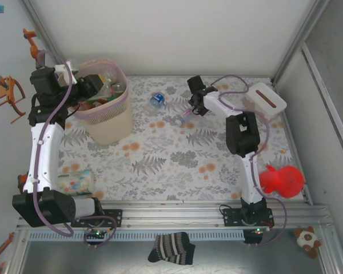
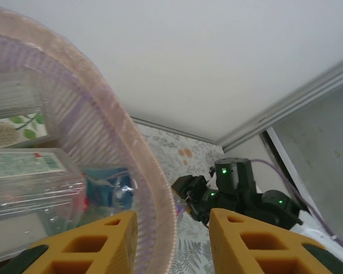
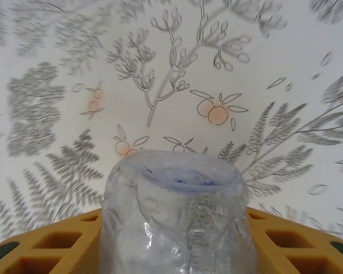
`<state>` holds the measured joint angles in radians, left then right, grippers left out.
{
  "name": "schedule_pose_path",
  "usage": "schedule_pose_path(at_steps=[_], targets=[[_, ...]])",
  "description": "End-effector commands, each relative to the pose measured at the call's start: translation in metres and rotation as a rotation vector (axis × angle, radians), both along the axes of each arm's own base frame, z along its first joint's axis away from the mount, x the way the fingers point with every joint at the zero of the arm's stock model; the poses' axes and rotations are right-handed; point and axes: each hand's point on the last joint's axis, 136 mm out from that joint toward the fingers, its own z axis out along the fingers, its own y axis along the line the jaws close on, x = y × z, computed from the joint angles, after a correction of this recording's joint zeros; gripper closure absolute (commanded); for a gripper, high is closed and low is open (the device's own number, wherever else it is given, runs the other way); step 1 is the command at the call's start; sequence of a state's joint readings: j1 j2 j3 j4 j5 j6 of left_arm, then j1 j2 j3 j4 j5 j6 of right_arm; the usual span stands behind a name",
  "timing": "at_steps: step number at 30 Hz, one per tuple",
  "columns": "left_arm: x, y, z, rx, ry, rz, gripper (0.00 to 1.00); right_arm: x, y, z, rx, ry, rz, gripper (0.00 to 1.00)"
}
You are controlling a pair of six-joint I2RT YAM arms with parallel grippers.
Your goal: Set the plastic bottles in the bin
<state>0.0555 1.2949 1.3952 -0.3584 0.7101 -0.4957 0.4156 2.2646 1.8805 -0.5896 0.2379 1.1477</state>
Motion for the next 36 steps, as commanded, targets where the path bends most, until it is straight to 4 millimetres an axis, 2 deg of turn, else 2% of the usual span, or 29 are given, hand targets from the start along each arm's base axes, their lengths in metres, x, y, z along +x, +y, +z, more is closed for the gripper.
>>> schedule_pose_path(at_steps=[1,8,12,16,21,26,31,36], targets=[[-0.002,-0.024,0.017,-0.012,-0.072,-0.095,0.59,0.015,0.000,0.082,-0.013,-0.242,0.112,0.49],[-0.007,-0.077,0.019,0.026,-0.143,-0.277,0.49,-0.010,0.016,0.166,-0.031,-0.443,0.405,0.50],[-0.012,-0.101,0.018,0.040,-0.175,-0.356,0.40,-0.034,0.038,0.216,-0.010,-0.596,0.635,0.50],[-0.014,-0.122,0.015,0.032,-0.200,-0.421,0.33,-0.060,0.059,0.258,0.018,-0.723,0.828,0.50],[-0.025,-0.154,0.016,0.017,-0.249,-0.540,0.21,-0.087,0.076,0.296,0.080,-0.826,0.984,0.52],[-0.045,-0.183,0.022,-0.014,-0.318,-0.672,0.15,-0.113,0.086,0.325,0.139,-0.952,1.093,0.55],[-0.063,-0.207,0.020,-0.036,-0.359,-0.787,0.12,-0.133,0.087,0.359,0.188,-1.066,1.119,0.56],[-0.073,-0.232,0.015,-0.071,-0.365,-0.869,0.11,-0.148,0.089,0.386,0.254,-1.160,1.132,0.56]])
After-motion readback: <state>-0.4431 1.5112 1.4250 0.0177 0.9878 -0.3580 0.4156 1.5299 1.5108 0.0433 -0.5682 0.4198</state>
